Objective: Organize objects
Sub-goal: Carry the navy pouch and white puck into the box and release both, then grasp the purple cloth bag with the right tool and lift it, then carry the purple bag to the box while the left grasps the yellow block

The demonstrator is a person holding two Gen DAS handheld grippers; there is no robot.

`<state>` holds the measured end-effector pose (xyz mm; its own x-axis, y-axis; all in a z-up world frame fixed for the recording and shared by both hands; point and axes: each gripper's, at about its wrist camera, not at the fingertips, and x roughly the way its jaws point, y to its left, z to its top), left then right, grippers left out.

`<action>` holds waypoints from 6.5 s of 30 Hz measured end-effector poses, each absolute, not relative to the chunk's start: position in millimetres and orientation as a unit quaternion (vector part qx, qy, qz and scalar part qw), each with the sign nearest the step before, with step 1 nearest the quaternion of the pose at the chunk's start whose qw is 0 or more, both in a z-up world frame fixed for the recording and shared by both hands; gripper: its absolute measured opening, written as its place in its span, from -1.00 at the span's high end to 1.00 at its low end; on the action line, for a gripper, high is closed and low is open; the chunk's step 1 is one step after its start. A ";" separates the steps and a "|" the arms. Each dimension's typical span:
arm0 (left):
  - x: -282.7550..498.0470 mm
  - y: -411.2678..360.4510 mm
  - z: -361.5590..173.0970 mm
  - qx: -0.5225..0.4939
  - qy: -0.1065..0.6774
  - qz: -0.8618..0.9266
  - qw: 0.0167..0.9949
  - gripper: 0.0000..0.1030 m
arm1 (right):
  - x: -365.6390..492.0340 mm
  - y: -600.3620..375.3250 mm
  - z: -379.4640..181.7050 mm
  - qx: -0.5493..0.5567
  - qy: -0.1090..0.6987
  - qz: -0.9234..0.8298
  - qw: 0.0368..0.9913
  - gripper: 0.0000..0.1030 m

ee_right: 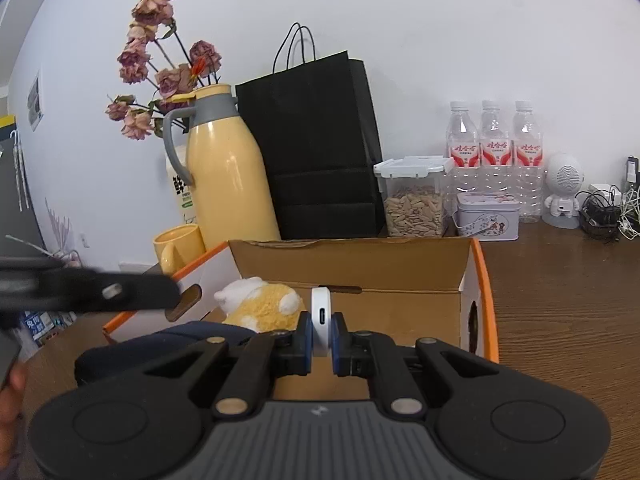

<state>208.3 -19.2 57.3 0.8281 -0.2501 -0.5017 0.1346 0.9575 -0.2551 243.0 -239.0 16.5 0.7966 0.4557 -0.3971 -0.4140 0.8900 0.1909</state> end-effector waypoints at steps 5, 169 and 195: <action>217.9 -46.3 56.5 -0.071 0.326 -0.061 0.941 -1.00 | 250.1 -251.3 16.9 0.066 0.233 0.223 0.944 0.84; 86.8 -15.5 -29.3 -0.032 0.345 -0.054 0.936 -0.03 | 74.3 -257.5 19.7 0.041 0.216 0.286 0.933 0.83; 106.3 -18.2 32.8 -0.028 0.244 -0.077 0.966 0.59 | 114.6 -251.4 48.7 0.073 0.175 0.300 0.935 0.83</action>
<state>106.3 -18.2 32.8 0.8695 -0.1617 -0.4668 0.1349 0.9867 -0.0907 114.6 -251.4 48.7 0.7586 0.5863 -0.2842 -0.5355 0.8095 0.2408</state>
